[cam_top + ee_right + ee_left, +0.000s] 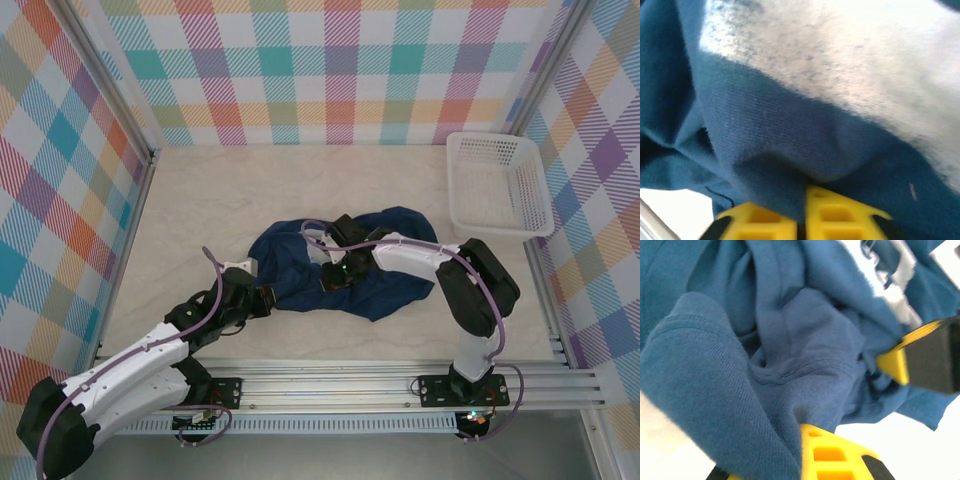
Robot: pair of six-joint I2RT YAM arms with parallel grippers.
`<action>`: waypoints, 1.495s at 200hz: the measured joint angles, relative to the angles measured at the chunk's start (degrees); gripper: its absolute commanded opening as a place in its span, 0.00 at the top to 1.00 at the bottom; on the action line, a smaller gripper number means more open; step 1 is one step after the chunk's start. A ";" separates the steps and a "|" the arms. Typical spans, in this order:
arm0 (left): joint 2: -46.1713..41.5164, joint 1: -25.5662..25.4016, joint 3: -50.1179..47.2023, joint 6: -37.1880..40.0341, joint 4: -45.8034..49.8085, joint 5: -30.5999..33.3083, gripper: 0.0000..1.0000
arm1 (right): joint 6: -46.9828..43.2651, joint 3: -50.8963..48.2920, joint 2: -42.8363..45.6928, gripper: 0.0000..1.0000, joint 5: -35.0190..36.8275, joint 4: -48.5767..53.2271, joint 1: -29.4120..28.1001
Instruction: Fold the inside-out t-shirt
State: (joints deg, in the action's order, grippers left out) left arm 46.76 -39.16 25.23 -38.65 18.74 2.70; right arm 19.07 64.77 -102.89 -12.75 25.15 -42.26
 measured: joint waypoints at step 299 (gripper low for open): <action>21.64 1.88 20.22 5.01 -17.42 -38.03 1.00 | -11.39 -2.80 18.75 0.69 9.42 6.08 7.41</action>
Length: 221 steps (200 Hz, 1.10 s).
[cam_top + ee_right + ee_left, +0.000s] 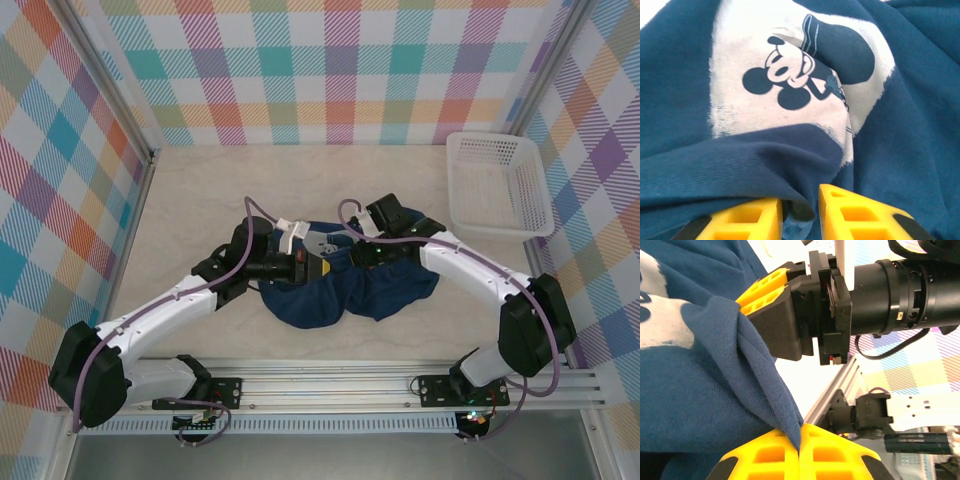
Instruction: Fold the inside-out t-shirt
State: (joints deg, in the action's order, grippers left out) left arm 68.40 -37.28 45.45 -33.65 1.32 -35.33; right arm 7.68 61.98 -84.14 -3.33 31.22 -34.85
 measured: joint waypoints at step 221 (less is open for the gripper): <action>-5.95 5.18 -1.16 0.79 13.73 15.43 0.88 | 14.38 -19.76 12.00 1.00 -13.11 -26.21 -5.86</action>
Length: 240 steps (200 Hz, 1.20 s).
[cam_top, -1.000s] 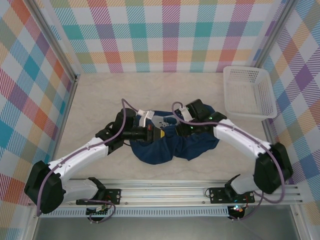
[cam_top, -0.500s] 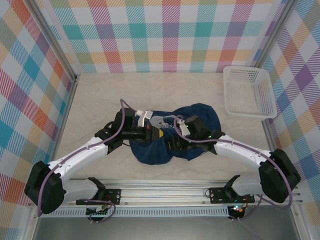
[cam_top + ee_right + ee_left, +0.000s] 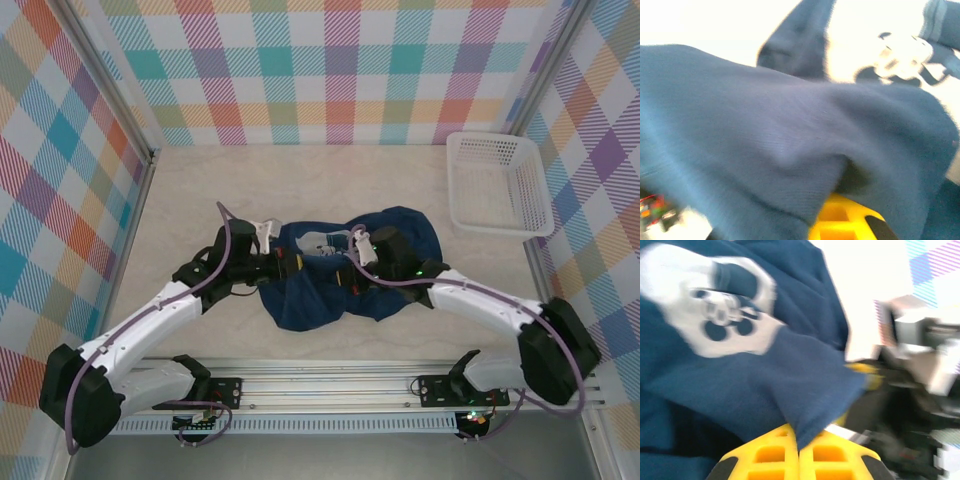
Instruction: Fold the inside-out t-shirt
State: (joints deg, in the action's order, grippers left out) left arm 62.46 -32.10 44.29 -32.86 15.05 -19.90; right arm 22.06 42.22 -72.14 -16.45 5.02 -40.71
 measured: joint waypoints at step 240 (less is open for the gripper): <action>0.48 -11.41 -2.69 14.45 -12.76 -4.02 1.00 | -3.02 1.75 4.04 0.96 -11.76 6.51 7.37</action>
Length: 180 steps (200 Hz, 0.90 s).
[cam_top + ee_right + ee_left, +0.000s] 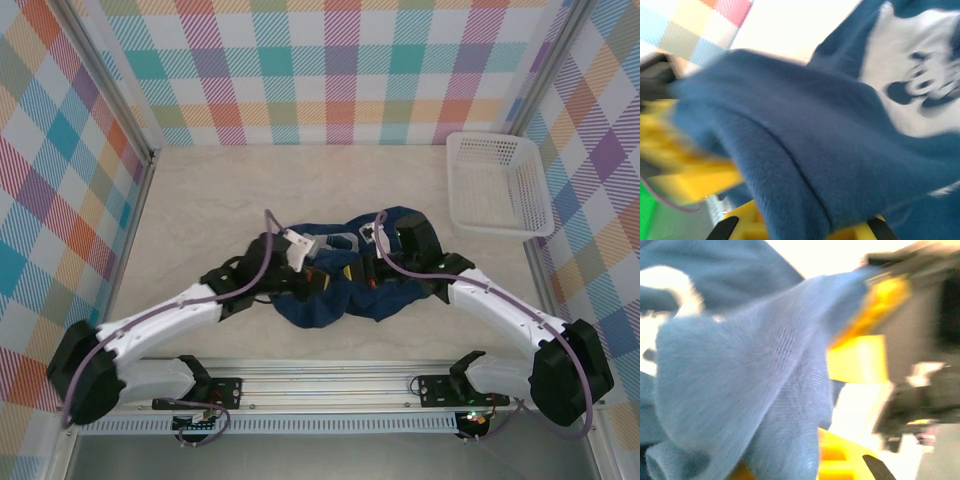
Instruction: Fold the inside-out t-shirt
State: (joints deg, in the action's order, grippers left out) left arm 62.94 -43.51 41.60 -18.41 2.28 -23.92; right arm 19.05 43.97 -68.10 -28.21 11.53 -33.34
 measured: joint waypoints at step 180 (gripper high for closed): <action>-8.26 3.54 -6.62 -0.46 -5.46 -16.92 1.00 | -15.50 3.28 13.46 0.79 7.30 13.14 -11.96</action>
State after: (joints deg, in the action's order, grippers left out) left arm 54.68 -39.97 34.98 -18.87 -3.18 -40.84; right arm 3.55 47.24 -54.63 -20.91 24.67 -45.30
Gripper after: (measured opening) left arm 0.056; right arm 0.245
